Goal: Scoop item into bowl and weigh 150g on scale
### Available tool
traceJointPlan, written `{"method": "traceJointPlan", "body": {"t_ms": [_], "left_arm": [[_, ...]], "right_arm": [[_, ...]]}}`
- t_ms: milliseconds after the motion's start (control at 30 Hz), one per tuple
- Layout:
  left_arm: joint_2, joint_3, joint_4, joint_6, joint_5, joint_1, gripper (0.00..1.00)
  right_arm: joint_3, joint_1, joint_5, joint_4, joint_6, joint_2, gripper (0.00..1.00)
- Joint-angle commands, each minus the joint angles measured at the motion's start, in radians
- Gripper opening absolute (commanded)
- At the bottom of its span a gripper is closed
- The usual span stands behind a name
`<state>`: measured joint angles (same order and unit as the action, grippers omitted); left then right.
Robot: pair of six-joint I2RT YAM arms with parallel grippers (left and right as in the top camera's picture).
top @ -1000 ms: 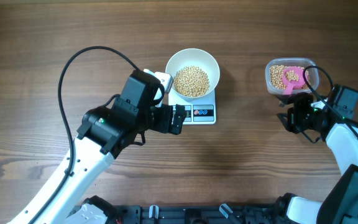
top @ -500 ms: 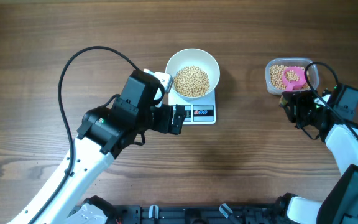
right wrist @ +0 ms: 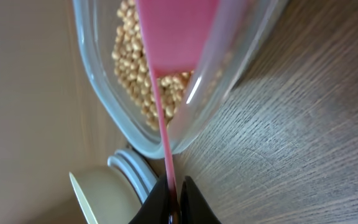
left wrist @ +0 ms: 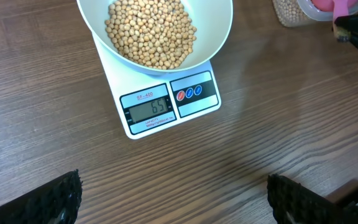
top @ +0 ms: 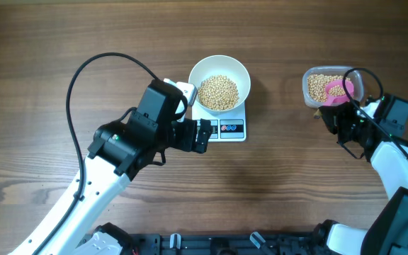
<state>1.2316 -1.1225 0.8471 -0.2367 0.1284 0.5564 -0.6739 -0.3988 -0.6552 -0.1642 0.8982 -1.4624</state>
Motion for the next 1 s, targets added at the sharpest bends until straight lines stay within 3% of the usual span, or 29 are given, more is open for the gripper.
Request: {"method": "traceJointPlan", "body": {"t_ms": [0,367,767,967], "left_arm": [[-0.001,0.004,-0.002,0.021,-0.01,0.005,1.0],[-0.001,0.004,-0.002,0.021,-0.01,0.005,1.0],[-0.001,0.004,-0.002,0.021,-0.01,0.005,1.0],[-0.001,0.004,-0.002,0.021,-0.01,0.005,1.0]], "right_arm": [[0.006,0.002,-0.046,-0.016,-0.087,0.004,0.04],[-0.133,0.002,-0.011,-0.23,-0.346,0.049,0.04],[-0.302,0.002,-0.002,-0.432,-0.475,0.049,0.04],[-0.36,0.002,0.109,-0.489,-0.521,0.049,0.04]]}}
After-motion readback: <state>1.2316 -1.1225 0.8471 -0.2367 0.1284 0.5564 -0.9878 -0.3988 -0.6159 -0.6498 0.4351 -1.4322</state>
